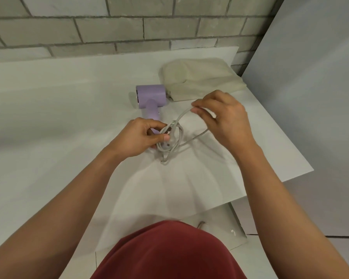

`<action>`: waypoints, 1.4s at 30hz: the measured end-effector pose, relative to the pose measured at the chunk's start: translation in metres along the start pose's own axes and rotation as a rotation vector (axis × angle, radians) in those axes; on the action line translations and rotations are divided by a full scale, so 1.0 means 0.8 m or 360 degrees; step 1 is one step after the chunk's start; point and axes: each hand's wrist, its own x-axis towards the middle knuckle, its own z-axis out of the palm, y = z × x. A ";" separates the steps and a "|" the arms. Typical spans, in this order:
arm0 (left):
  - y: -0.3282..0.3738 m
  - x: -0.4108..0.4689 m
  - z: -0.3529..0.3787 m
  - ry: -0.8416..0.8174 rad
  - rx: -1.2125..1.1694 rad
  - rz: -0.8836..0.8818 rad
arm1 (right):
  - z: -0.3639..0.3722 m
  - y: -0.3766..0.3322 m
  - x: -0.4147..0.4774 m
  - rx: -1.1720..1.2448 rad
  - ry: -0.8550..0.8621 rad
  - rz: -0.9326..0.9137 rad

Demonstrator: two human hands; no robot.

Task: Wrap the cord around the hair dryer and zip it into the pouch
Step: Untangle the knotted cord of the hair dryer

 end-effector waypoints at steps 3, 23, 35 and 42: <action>-0.001 -0.001 0.001 0.0000 -0.0058 -0.0007 | -0.011 0.012 0.003 0.0060 0.0016 0.0134; -0.005 -0.038 -0.002 0.0186 -0.0042 0.0057 | 0.006 0.071 -0.028 -0.0125 -0.0346 0.0611; 0.015 -0.062 -0.002 0.0126 0.0253 0.0335 | 0.051 0.108 -0.045 -0.0021 -0.0883 0.0810; 0.018 -0.056 0.000 0.0154 0.0496 0.0534 | 0.033 0.049 -0.045 0.0549 -0.0842 0.0686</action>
